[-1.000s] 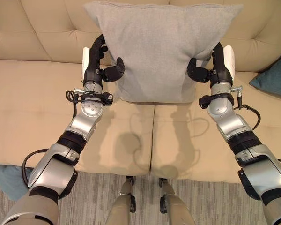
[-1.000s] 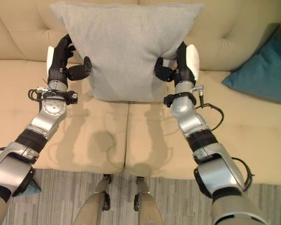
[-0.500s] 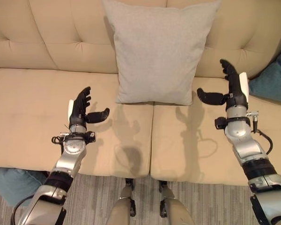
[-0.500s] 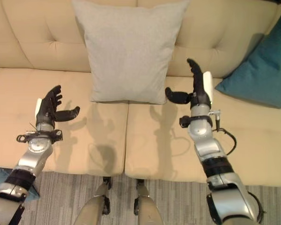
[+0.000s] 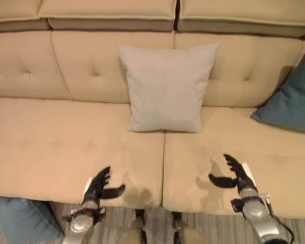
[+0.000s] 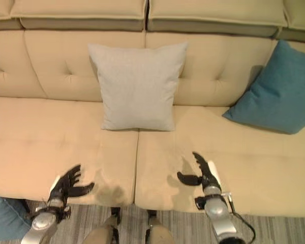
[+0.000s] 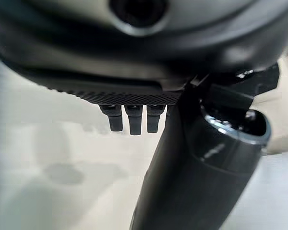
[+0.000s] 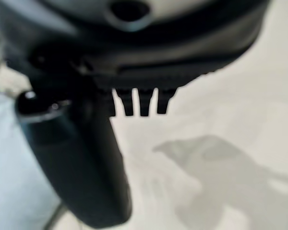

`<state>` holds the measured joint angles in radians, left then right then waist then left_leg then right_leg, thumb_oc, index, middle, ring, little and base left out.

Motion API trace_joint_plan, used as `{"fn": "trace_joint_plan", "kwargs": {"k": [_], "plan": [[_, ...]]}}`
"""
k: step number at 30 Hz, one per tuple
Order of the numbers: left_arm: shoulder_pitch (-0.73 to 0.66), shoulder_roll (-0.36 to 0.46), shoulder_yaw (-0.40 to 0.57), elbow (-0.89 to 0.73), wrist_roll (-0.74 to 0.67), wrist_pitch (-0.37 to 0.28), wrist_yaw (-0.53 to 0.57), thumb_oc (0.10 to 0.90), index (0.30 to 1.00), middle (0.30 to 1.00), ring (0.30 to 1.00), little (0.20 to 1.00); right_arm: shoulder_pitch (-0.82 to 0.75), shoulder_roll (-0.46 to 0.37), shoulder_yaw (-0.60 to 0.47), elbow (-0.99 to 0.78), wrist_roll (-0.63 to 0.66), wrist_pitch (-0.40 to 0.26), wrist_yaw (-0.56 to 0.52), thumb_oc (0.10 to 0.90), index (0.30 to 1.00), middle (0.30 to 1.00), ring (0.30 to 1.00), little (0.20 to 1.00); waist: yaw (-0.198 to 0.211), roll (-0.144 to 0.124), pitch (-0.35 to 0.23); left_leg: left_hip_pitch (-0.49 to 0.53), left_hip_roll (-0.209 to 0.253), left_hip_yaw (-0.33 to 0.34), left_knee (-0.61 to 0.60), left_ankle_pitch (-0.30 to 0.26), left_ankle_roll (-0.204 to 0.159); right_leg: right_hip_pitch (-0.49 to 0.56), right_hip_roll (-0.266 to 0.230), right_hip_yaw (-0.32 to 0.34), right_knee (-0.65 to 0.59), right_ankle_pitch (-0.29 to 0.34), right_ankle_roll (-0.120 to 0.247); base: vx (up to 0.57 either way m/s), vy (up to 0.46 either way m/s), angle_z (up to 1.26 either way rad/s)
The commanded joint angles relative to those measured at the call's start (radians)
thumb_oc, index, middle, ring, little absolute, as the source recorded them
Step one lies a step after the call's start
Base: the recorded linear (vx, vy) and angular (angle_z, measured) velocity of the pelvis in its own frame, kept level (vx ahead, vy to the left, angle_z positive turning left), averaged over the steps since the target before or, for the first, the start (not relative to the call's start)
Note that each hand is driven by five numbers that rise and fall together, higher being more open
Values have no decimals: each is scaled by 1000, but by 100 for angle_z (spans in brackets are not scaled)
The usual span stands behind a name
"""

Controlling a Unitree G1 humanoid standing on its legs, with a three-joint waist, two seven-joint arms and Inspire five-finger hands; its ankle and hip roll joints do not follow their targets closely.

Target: Pick up all the scattered cushions and arrange them neatly on the sofa.

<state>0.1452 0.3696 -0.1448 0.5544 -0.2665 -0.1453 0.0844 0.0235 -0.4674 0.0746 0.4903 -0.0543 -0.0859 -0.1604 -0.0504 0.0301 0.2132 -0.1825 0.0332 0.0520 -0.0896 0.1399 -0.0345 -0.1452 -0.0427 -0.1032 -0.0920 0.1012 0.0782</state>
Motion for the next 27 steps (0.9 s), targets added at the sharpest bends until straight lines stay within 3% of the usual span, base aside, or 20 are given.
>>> {"fn": "trace_joint_plan", "kwargs": {"k": [1, 5, 13, 18, 21, 24, 26, 27], "plan": [[-26, -7, 15, 133, 99, -22, -26, 800, 900, 900, 900, 900, -22, -20, 11, 47, -60, -67, 3, 800, 900, 900, 900, 900, 15, -32, -152, 63, -9, 31, 2, -129, -20, 36, -46, -31, 5, -65, 68, 19, 30, -4], [-45, -42, 6, 391, 212, -6, -29, 800, 900, 900, 900, 900, -29, -1, 86, 234, -128, -53, 14, 800, 900, 900, 900, 900, 22, -40, -169, 122, -15, 37, 2, -148, -14, 89, -52, -24, 5, -75, 69, 23, 63, -5], [-76, -51, -8, 512, 281, -7, -9, 800, 900, 900, 900, 900, -62, 20, 206, 447, -252, -24, 16, 800, 900, 900, 900, 900, 47, -56, -166, 155, -29, 16, 2, -163, 3, 107, -58, -13, 14, -73, 73, -19, 61, -6], [-105, -47, -10, 520, 266, 0, 5, 800, 900, 900, 900, 900, -90, 45, 235, 516, -267, 0, 8, 800, 900, 900, 900, 900, 62, -57, -131, 140, -40, -17, 4, -155, 28, 33, -74, 0, 168, -92, 84, -146, 49, -3], [-139, -28, -15, 515, 255, 3, 19, 800, 900, 900, 900, 900, -113, 57, 237, 518, -248, 6, 2, 800, 900, 900, 900, 900, 61, -49, -101, 103, -34, -52, 14, -128, 36, -7, -50, 84, 315, -145, 84, -239, -17, -3], [-168, -13, -30, 524, 259, 8, 28, 800, 900, 900, 900, 900, -97, 73, 227, 523, -221, 6, -8, 800, 900, 900, 900, 900, 60, -53, -116, 50, -45, -98, 26, -102, 34, 14, -32, 175, 438, -158, 69, -177, -106, 65], [-172, -15, -36, 518, 254, 13, 33, 800, 900, 900, 900, 900, -92, 82, 227, 528, -208, 10, -4, 800, 900, 900, 900, 900, 58, -67, -125, 19, -48, -131, 47, -93, 27, 42, -25, 222, 437, -167, 57, -145, -202, 90], [-180, -14, -33, 526, 250, 13, 36, 800, 900, 900, 900, 900, -96, 85, 229, 524, -198, 11, -3, 800, 900, 900, 900, 900, 61, -77, -129, -1, -50, -141, 50, -82, 19, 74, -12, 240, 376, -205, 46, -155, -216, 66]]}}
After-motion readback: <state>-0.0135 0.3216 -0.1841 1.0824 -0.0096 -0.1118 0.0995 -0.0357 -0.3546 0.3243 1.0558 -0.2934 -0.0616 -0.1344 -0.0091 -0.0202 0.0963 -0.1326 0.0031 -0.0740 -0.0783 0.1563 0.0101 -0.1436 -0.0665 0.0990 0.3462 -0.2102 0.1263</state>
